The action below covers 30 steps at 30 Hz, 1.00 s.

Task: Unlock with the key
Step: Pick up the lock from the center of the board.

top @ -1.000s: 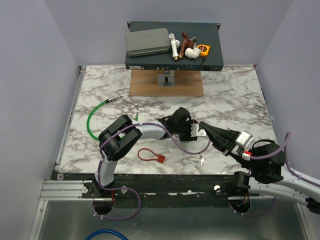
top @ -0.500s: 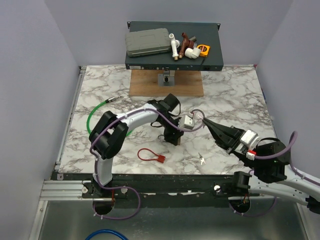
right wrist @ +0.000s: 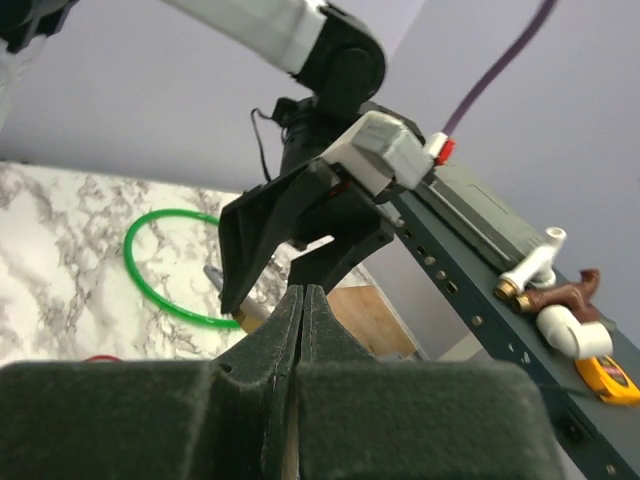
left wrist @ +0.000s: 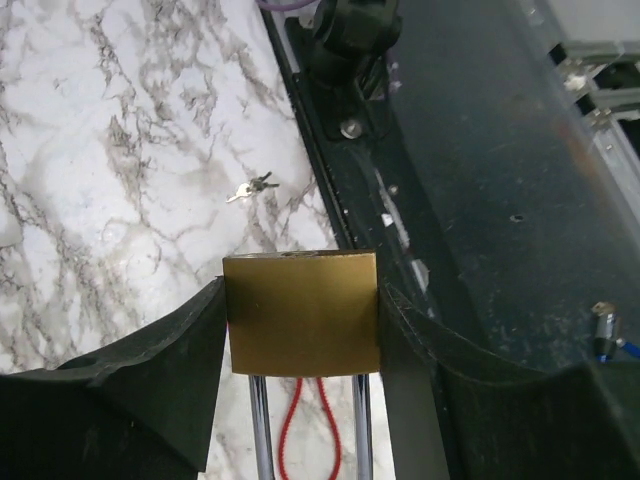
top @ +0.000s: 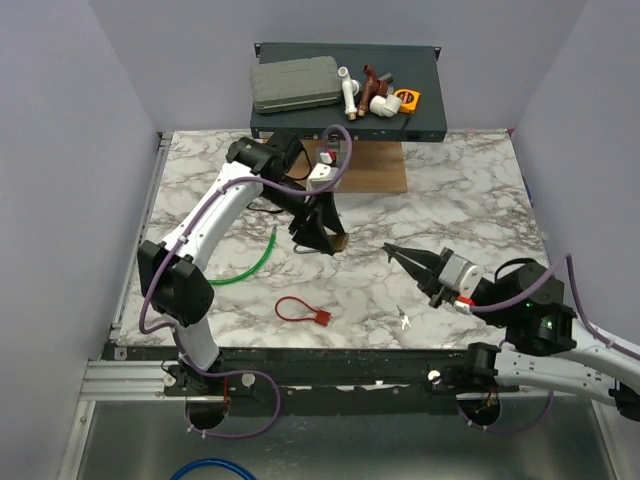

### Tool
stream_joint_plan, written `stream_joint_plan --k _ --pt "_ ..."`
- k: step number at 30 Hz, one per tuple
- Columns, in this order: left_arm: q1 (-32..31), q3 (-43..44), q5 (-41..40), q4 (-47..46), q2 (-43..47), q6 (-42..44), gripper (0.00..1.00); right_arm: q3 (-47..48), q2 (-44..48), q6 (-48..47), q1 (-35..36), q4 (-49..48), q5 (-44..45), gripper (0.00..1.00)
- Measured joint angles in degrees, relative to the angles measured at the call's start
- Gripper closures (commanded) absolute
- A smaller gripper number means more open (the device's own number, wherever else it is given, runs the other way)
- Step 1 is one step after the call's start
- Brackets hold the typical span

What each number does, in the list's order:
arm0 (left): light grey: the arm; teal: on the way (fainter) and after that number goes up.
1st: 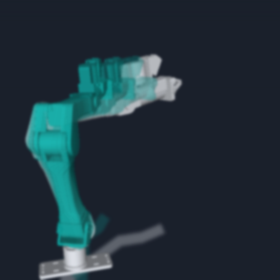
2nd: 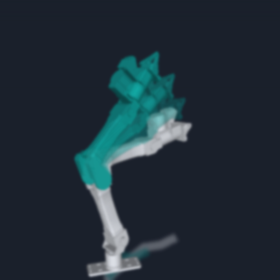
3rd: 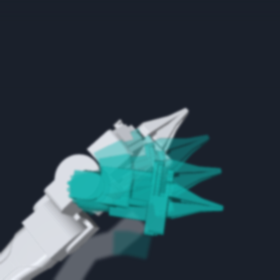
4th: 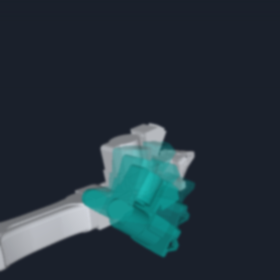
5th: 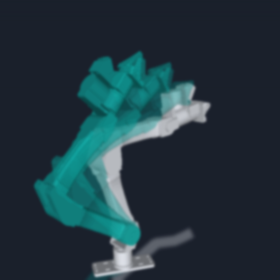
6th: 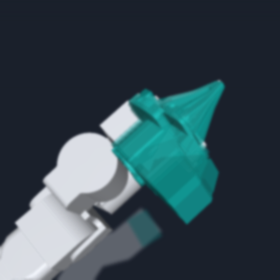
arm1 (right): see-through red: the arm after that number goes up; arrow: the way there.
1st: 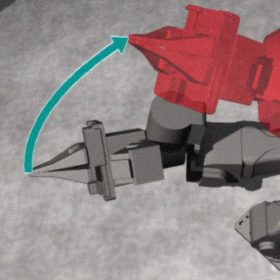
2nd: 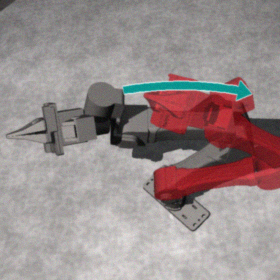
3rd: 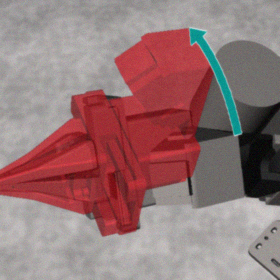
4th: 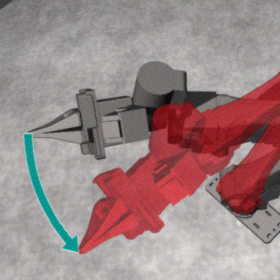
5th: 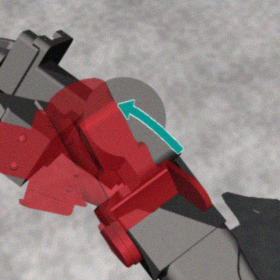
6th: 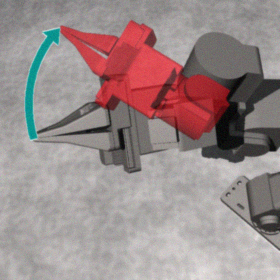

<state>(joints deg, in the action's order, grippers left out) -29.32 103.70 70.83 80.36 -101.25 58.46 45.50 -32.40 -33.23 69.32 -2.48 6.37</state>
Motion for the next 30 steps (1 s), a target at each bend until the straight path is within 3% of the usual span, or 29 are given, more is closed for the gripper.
stream_joint_plan --k 8,17,30 --pt "2.3 -1.1 8.9 7.1 4.0 0.9 1.0 13.9 -12.5 -3.3 0.0 16.2 -8.9 0.99" --pt "1.1 -4.8 9.7 8.9 16.9 0.0 1.0 27.8 -18.5 -6.9 0.0 31.8 -16.8 0.99" --pt "-3.7 -6.4 10.7 9.5 18.1 -1.6 1.0 29.7 -18.1 -9.2 0.0 36.0 -25.2 0.99"
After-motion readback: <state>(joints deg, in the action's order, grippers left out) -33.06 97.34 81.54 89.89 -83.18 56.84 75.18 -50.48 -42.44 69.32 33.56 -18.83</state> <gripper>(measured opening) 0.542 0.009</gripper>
